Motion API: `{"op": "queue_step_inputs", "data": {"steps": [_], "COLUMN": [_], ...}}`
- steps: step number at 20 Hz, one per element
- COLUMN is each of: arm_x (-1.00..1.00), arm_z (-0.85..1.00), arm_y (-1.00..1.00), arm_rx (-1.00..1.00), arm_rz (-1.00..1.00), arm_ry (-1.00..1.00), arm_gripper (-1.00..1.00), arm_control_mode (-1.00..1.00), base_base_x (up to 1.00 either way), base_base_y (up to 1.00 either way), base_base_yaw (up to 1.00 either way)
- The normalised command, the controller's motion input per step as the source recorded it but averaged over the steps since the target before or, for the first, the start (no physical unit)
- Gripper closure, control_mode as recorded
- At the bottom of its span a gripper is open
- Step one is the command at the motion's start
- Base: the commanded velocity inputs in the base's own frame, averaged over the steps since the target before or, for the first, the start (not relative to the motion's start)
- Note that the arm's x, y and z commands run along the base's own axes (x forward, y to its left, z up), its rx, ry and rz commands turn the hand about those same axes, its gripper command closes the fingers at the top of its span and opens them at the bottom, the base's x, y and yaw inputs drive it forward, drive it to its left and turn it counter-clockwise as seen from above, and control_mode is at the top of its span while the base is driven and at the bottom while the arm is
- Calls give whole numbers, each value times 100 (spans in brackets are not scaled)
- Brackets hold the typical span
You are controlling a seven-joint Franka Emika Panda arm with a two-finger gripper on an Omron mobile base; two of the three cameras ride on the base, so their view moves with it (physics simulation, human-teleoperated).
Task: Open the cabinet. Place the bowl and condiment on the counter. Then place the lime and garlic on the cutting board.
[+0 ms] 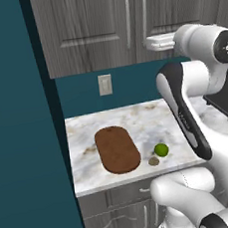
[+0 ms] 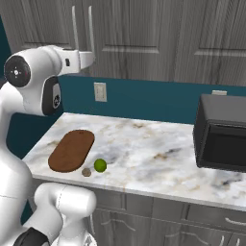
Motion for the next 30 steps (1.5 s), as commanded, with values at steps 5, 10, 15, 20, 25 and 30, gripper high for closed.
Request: {"op": "queue_step_inputs", "data": {"steps": [5,10,15,20,25,30], "arm_x": [1,10,23,56,62,45], "arm_z": [6,2,0,0,2,12], "arm_y": [0,0,1,0,0,0], "arm_rx": [0,0,0,0,0,0], "arm_rz": [-1,0,0,0,0,0], "arm_ry": [-10,-9,-2,1,7,0], "arm_gripper": [-100,-100,-100,-100,-100,-100], "arm_control_mode": [-100,-100,-100,-100,-100,-100], "base_base_x": [0,0,0,0,0,0], "base_base_y": [0,0,0,0,0,0], "base_base_yaw": [0,0,0,0,0,0]}}
